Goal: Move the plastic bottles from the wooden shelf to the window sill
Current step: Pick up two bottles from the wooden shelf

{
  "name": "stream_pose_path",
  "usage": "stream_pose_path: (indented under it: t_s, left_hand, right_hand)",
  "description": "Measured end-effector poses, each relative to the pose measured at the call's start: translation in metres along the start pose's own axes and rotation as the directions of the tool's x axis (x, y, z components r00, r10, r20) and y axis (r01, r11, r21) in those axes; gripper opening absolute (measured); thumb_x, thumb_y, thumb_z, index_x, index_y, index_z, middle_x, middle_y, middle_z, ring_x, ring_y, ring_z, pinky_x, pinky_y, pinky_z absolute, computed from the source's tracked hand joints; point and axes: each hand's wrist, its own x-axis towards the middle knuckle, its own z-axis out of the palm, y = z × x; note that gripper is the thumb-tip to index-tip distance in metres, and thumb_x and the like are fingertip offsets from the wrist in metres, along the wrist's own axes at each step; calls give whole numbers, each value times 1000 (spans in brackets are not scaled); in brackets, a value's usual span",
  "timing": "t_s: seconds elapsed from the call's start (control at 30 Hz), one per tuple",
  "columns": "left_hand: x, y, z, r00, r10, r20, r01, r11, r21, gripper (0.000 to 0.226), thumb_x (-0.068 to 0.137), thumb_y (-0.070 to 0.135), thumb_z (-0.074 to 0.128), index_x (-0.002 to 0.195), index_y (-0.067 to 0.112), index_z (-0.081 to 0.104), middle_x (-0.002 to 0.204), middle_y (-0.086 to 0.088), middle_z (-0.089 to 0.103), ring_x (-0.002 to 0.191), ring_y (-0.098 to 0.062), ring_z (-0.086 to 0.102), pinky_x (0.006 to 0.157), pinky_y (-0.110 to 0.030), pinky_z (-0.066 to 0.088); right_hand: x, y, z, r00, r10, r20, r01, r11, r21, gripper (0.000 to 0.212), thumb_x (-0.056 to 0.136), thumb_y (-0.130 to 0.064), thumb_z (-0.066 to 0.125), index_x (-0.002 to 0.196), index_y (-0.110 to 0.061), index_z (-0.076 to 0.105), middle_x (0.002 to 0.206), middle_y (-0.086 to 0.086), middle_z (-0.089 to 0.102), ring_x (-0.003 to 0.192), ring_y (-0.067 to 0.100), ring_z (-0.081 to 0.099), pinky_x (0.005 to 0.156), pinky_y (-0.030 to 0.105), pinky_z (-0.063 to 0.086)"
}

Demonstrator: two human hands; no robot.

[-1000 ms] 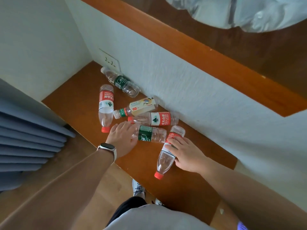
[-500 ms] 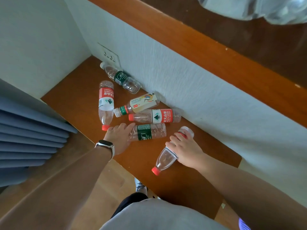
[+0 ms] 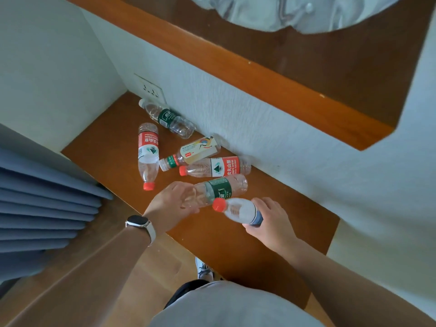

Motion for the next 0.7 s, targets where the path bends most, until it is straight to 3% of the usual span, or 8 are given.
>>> stream_pose_path:
  t_s: [0.2, 0.33, 0.5, 0.6, 0.7]
  left_hand:
    - [2, 34, -13, 997, 71, -16, -71, 997, -1, 56, 79, 46, 79, 126, 28, 55, 122, 11, 58, 104, -10, 58, 85, -28, 55]
    - [8, 53, -26, 987, 161, 9, -161, 978, 131, 60, 83, 44, 76, 136, 26, 54, 137, 7, 54, 118, -13, 56, 88, -21, 45]
    - [10, 67, -35, 979, 202, 12, -202, 973, 115, 60, 83, 44, 76, 135, 25, 54, 137, 7, 55, 123, -14, 52, 94, -26, 41]
    - [12, 73, -37, 984, 179, -4, -179, 984, 3, 54, 78, 41, 81, 125, 28, 58, 126, 8, 60, 110, -12, 58, 85, -24, 51]
    - [16, 79, -37, 994, 103, 27, -92, 956, -279, 44, 74, 34, 86, 111, 29, 63, 104, 7, 66, 84, -7, 66, 63, -22, 57]
  right_hand:
    - [7, -9, -16, 973, 226, 38, -227, 928, 297, 68, 74, -56, 76, 128, -28, 47, 115, -13, 53, 100, 6, 55, 75, 4, 44]
    - [6, -12, -22, 947, 320, 31, -301, 847, 439, 61, 74, -58, 74, 123, -32, 49, 109, -13, 59, 96, 7, 63, 74, 15, 56]
    - [0, -14, -34, 913, 407, 23, -341, 732, 590, 48, 76, -47, 79, 112, -39, 47, 99, -19, 62, 87, 8, 67, 68, 12, 53]
    - [-3, -16, -40, 900, 435, 37, -350, 668, 657, 43, 77, -38, 81, 105, -40, 48, 97, -19, 62, 86, 6, 67, 66, 10, 51]
    - [-3, -19, -47, 895, 445, 42, -333, 601, 726, 43, 77, -30, 83, 102, -42, 49, 96, -17, 64, 88, -4, 65, 63, 8, 50]
